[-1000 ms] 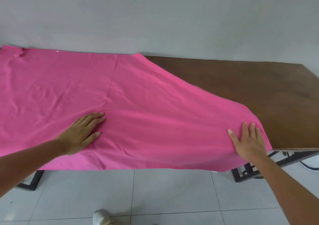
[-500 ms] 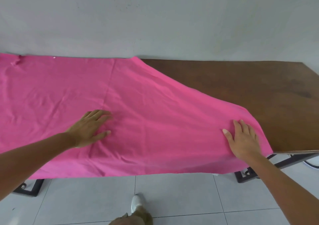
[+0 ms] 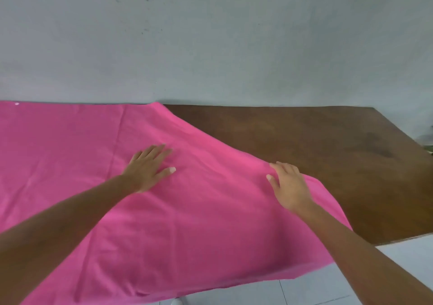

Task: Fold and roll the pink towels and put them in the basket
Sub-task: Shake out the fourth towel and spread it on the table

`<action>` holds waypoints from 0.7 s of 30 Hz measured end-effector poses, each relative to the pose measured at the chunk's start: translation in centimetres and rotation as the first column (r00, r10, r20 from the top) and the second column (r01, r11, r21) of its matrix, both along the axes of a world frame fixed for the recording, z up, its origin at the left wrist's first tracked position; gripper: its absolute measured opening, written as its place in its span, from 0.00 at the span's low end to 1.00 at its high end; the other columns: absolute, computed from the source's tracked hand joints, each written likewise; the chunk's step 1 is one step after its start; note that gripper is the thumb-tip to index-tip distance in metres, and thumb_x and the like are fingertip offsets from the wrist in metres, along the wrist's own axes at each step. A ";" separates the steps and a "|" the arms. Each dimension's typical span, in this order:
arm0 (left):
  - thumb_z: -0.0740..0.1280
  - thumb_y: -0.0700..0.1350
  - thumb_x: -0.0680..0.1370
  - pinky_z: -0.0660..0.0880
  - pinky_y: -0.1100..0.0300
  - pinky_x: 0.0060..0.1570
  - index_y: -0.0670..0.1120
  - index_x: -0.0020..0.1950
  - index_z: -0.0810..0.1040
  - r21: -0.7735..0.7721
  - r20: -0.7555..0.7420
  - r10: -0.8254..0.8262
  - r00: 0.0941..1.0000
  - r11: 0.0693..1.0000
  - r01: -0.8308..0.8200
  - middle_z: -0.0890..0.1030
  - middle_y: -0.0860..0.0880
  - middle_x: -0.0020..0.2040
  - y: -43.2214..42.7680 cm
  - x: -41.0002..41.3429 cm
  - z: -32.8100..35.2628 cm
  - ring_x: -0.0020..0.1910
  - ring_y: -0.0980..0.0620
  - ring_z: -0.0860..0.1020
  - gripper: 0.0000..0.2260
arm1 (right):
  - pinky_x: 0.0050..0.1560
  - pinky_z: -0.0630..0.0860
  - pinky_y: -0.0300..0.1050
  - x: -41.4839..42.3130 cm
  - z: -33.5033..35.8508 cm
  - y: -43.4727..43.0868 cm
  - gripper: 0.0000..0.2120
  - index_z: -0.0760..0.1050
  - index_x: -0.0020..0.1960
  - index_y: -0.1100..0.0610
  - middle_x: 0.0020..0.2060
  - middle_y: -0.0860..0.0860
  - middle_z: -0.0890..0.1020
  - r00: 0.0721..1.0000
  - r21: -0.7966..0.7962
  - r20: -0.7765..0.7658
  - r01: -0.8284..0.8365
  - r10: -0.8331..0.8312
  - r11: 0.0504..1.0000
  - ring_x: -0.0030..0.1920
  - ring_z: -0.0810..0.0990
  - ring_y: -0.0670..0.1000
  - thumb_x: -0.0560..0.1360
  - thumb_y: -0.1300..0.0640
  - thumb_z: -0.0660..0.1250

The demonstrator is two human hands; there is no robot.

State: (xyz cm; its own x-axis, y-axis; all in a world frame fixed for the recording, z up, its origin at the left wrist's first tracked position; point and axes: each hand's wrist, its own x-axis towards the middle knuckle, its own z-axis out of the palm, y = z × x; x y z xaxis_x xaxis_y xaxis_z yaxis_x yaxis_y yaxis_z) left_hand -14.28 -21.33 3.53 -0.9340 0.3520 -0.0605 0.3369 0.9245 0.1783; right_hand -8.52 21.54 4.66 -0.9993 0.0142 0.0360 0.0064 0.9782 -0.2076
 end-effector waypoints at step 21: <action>0.37 0.71 0.79 0.43 0.50 0.80 0.57 0.83 0.43 0.012 -0.082 0.019 0.996 1.000 -0.018 0.41 0.53 0.83 3.6 -4.3 -3.6 0.82 0.51 0.41 0.34 | 0.51 0.77 0.50 -13.6 2.7 -4.1 0.09 0.77 0.43 0.48 0.48 0.50 0.79 0.980 -0.051 0.121 0.166 -0.159 0.985 0.50 0.79 0.55 0.79 0.59 0.64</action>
State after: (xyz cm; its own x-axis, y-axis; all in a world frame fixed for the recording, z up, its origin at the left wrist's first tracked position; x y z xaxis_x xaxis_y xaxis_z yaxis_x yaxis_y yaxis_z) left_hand -18.59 -17.69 -0.12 -0.9421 0.3346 0.0203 0.3334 0.9290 0.1609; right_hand -22.10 17.45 7.36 -0.9807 0.1756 -0.0855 0.1919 0.9478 -0.2548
